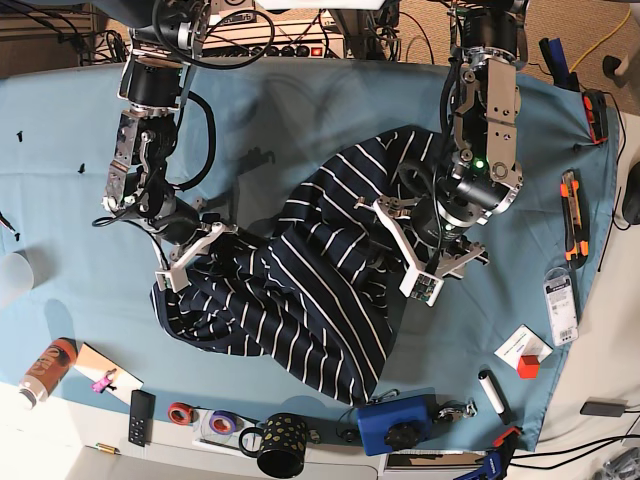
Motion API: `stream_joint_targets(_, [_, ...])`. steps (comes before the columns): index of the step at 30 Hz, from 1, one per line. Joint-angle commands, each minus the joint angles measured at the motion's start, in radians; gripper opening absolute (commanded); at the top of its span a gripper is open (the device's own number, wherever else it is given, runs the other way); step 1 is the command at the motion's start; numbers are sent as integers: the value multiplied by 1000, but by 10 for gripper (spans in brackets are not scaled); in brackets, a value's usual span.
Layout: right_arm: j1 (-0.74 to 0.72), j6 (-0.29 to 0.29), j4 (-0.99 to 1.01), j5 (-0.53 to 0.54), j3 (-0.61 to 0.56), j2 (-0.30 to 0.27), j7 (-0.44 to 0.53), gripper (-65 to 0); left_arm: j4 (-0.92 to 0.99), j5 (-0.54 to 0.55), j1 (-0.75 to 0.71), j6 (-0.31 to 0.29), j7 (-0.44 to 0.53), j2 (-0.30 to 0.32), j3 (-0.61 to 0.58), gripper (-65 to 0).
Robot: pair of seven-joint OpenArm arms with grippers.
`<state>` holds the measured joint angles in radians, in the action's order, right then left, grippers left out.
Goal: Layout the t-shirt on the table in an organized manner, then fold the t-shirt properly
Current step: 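Pull the shirt with the right gripper to spread it across the table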
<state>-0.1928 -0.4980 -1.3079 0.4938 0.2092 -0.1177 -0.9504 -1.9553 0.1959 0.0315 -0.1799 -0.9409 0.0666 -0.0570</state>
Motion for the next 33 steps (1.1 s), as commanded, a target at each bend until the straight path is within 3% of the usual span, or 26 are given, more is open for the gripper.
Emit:
stream_joint_targets(1, [-21,-8,-17,10,2,-12,5,-650,-19,7,18,-1,24,-3,0,-292])
stream_joint_targets(6, [-19,-8,-187,14,42,-18,-188,-650,-19,7,8,0,21,-3,0,-292])
stream_joint_targets(10, [-19,-18,-439,88,180,-20,-295,-650,-19,8,-18,-1,22,-3,0,-292])
stream_joint_targets(12, [-6,-72,-531,105,262,-37,-285,-650,-19,15,-31,0,22,-3,0,-292])
stream_joint_targets(18, [110,-83,-668,367,540,-105,-277,-650,-19,18,-63,-5,24,-3,0,-292])
stream_joint_targets(20, [145,-123,-699,428,653,-113,-283,-650,-19,22,-65,-5,24,-3,0,-292])
stream_joint_targets(25, [193,-160,-724,566,917,-115,-320,-650,-19,76,-64,-6,25,-3,0,-292])
stream_joint_targets(28, [221,-164,-724,571,975,-122,-329,-650,-19,98,-65,-60,20,-3,0,-292])
stream_joint_targets(33, [247,-162,-724,536,977,-171,-336,-650,-19,180,-74,-169,15,-3,0,-292])
